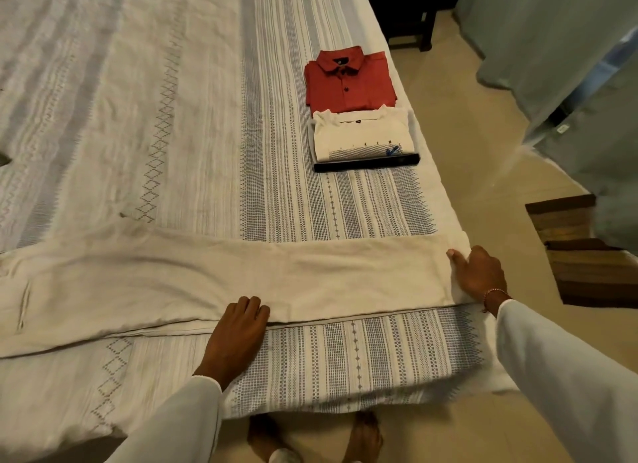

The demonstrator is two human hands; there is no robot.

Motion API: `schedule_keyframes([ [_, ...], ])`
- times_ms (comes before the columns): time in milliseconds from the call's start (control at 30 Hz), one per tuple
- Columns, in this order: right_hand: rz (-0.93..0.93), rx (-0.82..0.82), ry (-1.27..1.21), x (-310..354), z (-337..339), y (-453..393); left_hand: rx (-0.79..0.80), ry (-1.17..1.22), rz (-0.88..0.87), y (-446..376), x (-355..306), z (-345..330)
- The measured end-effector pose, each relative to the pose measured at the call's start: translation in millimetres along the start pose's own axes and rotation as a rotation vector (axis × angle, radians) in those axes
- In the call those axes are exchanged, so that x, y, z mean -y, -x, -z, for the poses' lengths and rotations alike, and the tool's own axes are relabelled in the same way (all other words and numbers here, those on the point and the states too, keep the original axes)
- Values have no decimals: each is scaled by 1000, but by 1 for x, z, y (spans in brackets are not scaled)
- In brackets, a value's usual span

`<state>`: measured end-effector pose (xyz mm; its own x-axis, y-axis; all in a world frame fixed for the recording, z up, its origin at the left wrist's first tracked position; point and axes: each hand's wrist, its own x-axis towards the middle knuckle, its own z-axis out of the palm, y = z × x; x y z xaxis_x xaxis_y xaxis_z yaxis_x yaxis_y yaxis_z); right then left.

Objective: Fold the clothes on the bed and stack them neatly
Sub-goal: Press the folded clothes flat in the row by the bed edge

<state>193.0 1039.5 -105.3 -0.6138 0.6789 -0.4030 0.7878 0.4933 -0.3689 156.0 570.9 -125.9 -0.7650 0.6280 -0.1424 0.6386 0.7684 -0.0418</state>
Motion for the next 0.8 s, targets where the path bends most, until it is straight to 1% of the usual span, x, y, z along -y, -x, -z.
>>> schedule_keyframes([
  [133, 47, -15, 15, 1, 0, 4, -42, 54, -62, 1, -6, 15],
  [300, 17, -45, -38, 4, -3, 13, -59, 196, -98, -41, -53, 32],
  [367, 57, -45, -76, 2, -2, 15, 7, 261, -86, -65, -76, 35],
  [500, 150, -51, -113, -2, 0, 14, 223, 408, -93, -97, -116, 22],
  [600, 193, -26, -109, -4, 4, 13, 379, 407, -89, -105, -126, 10],
  [700, 192, -75, -154, 4, 12, 20, 433, 459, -59, -111, -128, 20],
  [733, 199, -110, -170, 12, 16, 26, 423, 531, -25, -113, -130, 30],
  [767, 208, -147, -170, 25, 20, 36, 400, 674, 38, -115, -129, 43],
  [800, 224, -182, -156, 39, 23, 47, 362, 898, 125, -118, -132, 55],
])
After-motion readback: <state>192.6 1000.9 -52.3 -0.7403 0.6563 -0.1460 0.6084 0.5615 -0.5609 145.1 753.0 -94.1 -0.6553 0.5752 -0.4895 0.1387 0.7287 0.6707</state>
